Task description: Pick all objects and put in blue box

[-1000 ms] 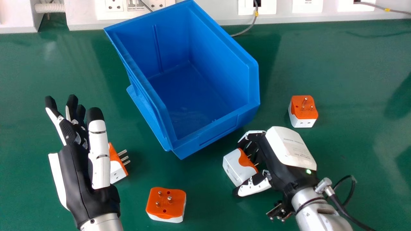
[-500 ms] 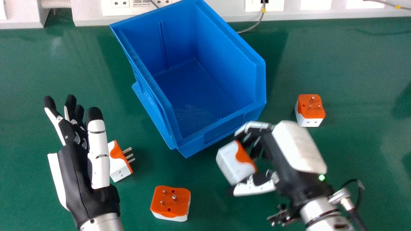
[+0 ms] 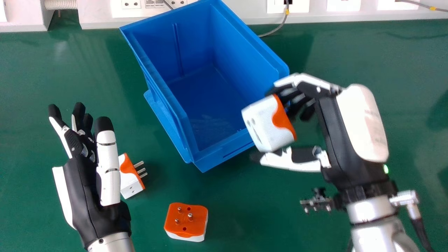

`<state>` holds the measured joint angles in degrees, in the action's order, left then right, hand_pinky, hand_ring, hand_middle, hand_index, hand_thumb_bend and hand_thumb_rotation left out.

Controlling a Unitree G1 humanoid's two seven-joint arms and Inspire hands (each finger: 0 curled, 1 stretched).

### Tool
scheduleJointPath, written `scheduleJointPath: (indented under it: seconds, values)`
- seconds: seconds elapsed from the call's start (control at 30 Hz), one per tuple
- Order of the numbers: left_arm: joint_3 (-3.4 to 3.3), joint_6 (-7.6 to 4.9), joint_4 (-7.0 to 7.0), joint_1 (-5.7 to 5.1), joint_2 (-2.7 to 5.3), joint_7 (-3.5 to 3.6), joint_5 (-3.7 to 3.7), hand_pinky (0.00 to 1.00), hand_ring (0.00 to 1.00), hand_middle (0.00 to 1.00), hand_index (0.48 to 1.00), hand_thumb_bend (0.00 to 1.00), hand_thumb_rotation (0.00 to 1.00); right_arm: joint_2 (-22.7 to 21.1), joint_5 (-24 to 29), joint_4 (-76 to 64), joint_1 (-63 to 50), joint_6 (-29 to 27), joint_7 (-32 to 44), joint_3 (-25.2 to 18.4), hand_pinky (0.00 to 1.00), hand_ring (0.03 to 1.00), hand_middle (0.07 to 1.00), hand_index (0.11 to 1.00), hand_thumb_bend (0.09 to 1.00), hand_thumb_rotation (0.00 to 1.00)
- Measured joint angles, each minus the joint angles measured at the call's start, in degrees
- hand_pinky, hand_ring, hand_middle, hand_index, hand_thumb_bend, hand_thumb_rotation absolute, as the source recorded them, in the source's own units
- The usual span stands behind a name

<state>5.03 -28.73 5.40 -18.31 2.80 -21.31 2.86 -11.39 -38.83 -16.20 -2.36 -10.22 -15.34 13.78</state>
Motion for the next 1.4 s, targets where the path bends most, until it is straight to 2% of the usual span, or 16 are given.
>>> scheduleJointPath:
  seconds: [0.3,0.4,0.57,0.67,0.7,0.73,0.77,0.83,0.9,1.1,1.17,1.2,1.27,1.33,1.4]
  values:
    - [-0.30,-0.13,-0.42,1.52,-0.01,0.03,0.10,0.96,0.98,0.98,0.982,0.47,0.72,2.58,-3.75,21.25,15.89,-4.80,-6.81,3.24,0.36,0.463,0.506,0.469,0.501,0.00]
    - [-0.42,-0.24,-0.68,1.79,-0.01,0.01,0.01,0.95,0.98,0.98,0.980,0.45,0.73,3.66,-4.47,29.06,20.57,-5.50,-9.15,4.56,0.34,0.459,0.522,0.480,0.498,0.00]
    - [-0.95,-0.36,-1.24,2.32,0.00,-0.05,-0.02,0.94,0.97,0.97,0.970,0.47,0.72,5.06,-6.56,43.54,27.56,-6.08,-14.79,6.62,0.35,0.431,0.486,0.504,0.500,0.00]
    - [-0.95,-0.35,-1.33,2.52,0.00,-0.05,-0.02,0.93,0.96,0.97,0.965,0.48,0.72,5.57,-8.18,48.36,29.65,-3.36,-16.71,7.81,0.34,0.445,0.522,0.514,0.496,0.00]
    - [-0.95,-0.36,-1.34,2.53,0.00,-0.05,-0.02,0.93,0.96,0.97,0.964,0.48,0.72,5.46,-8.85,48.53,29.69,-2.39,-16.70,8.30,0.37,0.501,0.628,0.506,0.486,0.00]
    - [-0.95,-0.36,-1.37,2.56,0.00,-0.06,-0.04,0.93,0.96,0.97,0.964,0.47,0.72,5.31,-9.13,48.49,29.68,-1.18,-16.15,8.98,0.44,0.575,0.701,0.562,0.547,0.00]
    - [-0.94,-0.36,-1.38,2.60,0.00,-0.06,-0.05,0.93,0.96,0.97,0.965,0.47,0.72,5.20,-9.15,48.24,29.62,-0.39,-15.49,9.28,0.56,0.717,0.815,0.686,0.678,0.00]
    - [-0.94,-0.36,-1.40,2.71,0.00,-0.05,-0.05,0.93,0.96,0.97,0.967,0.47,0.72,4.96,-9.17,46.70,28.97,1.74,-14.31,9.61,0.67,0.860,0.934,0.803,0.779,0.01]
    - [-0.97,-0.36,-1.41,2.73,0.01,-0.06,-0.05,0.93,0.96,0.97,0.967,0.47,0.72,4.87,-9.24,44.95,28.00,3.81,-13.80,9.92,0.73,0.930,0.973,0.852,0.820,0.04]
    - [-0.90,-0.36,-1.41,2.79,0.01,-0.02,-0.07,0.93,0.96,0.97,0.966,0.47,0.72,4.97,-9.80,39.80,25.24,7.23,-14.09,10.94,0.86,0.994,0.998,0.938,0.880,0.13]
    - [-0.93,-0.37,-1.41,2.78,0.01,-0.04,-0.09,0.93,0.96,0.97,0.965,0.46,0.72,4.95,-9.76,37.98,24.05,7.10,-14.66,10.98,0.88,0.997,0.999,0.948,0.883,0.14]
    - [-0.80,-0.37,-1.38,2.81,0.00,0.01,-0.17,0.93,0.96,0.97,0.966,0.46,0.72,4.74,-9.03,37.09,23.33,6.48,-14.92,10.82,0.89,0.999,1.000,0.968,0.875,0.18]
    - [-0.89,-0.38,-1.31,2.78,0.00,0.01,-0.26,0.94,0.97,0.97,0.966,0.46,0.72,3.91,-8.34,34.03,20.52,2.06,-17.53,10.59,0.89,0.999,1.000,0.974,0.870,0.20]
    - [-0.72,-0.39,-1.28,2.82,0.00,0.12,-0.27,0.94,0.97,0.97,0.967,0.47,0.72,3.68,-8.03,33.64,19.87,0.64,-18.72,10.43,0.89,1.000,1.000,0.979,0.866,0.22]
    - [-0.66,-0.38,-1.05,2.80,0.00,0.27,-0.22,0.95,0.97,0.97,0.971,0.48,0.72,2.21,-6.68,31.44,16.92,-5.34,-22.43,9.90,0.79,0.942,0.976,0.971,0.856,0.40]
